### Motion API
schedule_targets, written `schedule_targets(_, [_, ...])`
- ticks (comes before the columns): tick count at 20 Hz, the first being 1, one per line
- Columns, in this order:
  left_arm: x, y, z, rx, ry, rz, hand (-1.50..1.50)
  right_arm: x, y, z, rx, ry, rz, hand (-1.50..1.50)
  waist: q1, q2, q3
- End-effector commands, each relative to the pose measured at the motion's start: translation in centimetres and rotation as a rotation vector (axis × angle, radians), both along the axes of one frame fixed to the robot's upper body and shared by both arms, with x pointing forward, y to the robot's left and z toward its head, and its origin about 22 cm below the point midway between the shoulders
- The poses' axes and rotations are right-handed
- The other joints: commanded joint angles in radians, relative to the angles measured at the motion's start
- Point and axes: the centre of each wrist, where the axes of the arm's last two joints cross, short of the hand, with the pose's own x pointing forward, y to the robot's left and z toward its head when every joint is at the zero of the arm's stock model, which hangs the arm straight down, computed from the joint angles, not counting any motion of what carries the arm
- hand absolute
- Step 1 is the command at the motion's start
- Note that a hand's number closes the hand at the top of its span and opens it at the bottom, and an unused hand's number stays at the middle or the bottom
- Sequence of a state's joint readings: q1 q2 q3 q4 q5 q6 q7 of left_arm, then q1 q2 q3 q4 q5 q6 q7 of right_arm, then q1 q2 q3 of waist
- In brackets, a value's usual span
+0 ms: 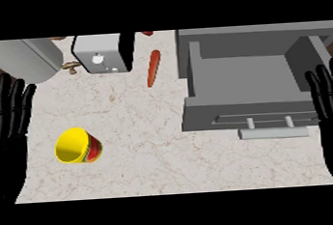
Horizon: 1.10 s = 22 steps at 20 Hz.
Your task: Pick up the cup, place it into the drawer and close the drawer
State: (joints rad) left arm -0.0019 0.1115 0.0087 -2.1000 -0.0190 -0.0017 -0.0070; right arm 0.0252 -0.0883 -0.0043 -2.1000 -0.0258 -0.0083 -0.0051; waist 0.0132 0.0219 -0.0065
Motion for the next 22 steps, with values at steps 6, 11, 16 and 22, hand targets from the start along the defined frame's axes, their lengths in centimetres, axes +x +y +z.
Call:
schedule_targets(6, [0.3,1.8,-0.1,-0.021,-0.014,-0.604,-1.50,0.5,0.8,0.3,-0.033,0.010,0.073,-1.50,-0.010,-0.020,0.002])
schedule_targets(11, [0.5,5.9,-2.8,-0.192,0.172,-0.692,-1.50,-0.2,0.6,-0.2,0.037,0.101,0.169,-1.50,-0.016,-0.021,0.005])
schedule_targets(16, [0.5,7.8,-2.2,-0.196,0.200,-0.720,-1.50,1.0,0.2,1.0,0.032,0.078,0.168,-1.50,-0.012,-0.022,0.006])
schedule_targets(22, [1.9,7.3,-2.0,-0.206,0.189,-0.724,-1.50,2.7,2.4,0.9,0.023,0.087,0.150,-1.50,-0.011,-0.022,0.006])
